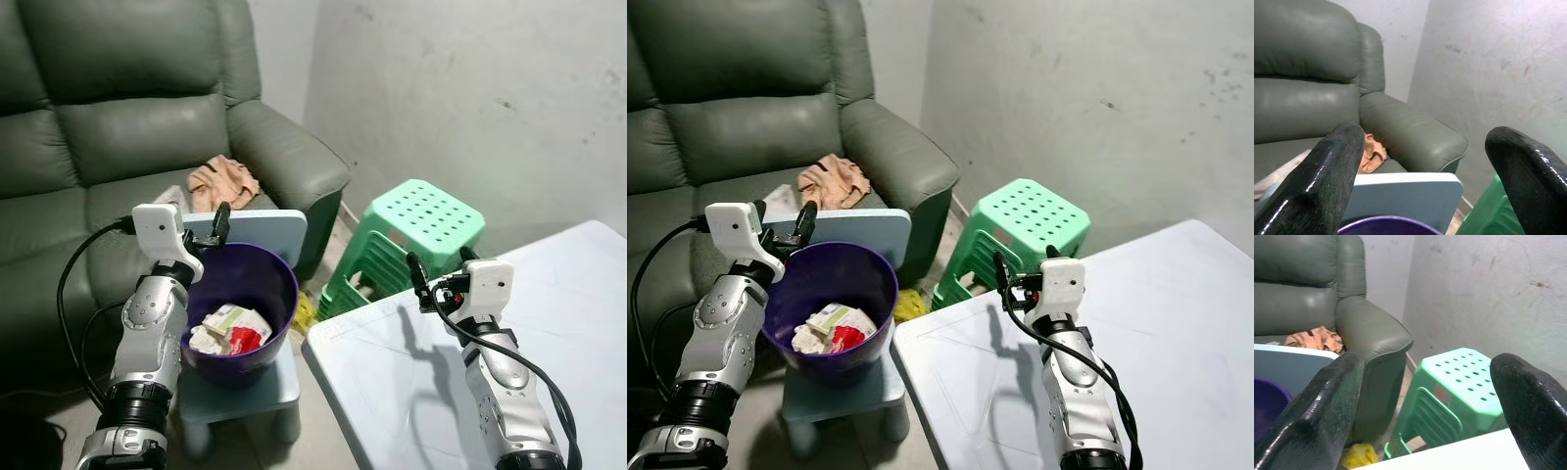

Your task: Picking trash to rubbish bin

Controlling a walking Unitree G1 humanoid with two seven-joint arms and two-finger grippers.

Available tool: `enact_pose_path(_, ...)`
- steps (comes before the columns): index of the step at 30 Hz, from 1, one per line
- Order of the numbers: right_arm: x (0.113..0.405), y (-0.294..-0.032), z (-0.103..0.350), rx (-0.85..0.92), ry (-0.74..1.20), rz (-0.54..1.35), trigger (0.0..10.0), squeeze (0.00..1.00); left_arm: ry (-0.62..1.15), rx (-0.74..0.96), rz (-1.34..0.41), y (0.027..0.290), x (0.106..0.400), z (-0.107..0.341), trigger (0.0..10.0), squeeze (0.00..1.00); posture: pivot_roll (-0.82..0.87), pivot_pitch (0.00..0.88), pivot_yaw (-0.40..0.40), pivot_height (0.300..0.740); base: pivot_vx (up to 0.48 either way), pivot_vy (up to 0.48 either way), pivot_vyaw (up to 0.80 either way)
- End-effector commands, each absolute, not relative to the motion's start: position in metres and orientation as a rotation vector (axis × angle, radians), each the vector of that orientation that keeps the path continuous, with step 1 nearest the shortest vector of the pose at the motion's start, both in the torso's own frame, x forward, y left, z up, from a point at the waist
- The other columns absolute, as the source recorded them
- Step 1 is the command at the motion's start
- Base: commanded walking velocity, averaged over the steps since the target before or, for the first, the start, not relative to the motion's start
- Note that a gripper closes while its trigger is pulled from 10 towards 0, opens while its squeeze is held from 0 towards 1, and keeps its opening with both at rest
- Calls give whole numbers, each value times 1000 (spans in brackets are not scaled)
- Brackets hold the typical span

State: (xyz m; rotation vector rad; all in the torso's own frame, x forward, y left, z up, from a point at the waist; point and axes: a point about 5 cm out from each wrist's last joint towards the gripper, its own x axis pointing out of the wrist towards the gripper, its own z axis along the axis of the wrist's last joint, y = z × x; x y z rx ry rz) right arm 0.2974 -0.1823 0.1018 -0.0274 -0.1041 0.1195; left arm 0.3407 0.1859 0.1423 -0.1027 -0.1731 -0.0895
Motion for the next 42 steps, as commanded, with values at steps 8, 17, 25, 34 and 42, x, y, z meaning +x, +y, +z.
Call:
enact_pose_path(8, 299, -185, 105, -41, -106, 114, 10000, 0, -174, -109, -104, 182, 342, 143, 10000, 0, -29, 0, -98, 740, 0, 0, -684)
enact_pose_path(17, 296, -185, 103, -37, -98, 105, 10000, 0, -160, -114, -105, 183, 342, 141, 10000, 0, -33, 0, -95, 740, 0, 392, -685)
enact_pose_path(25, 295, -186, 103, -40, -95, 100, 10000, 0, -162, -104, -101, 182, 342, 141, 10000, 0, -35, 0, -97, 740, 0, 0, -684)
enact_pose_path(34, 295, -187, 104, -43, -90, 95, 10000, 0, -155, -105, -97, 181, 341, 140, 10000, 0, -37, 0, -98, 740, 0, 0, -686)
enact_pose_path(42, 295, -187, 104, -38, -88, 88, 10000, 0, -150, -92, -100, 179, 341, 138, 10000, 0, -39, 0, -96, 740, 0, 0, -683)
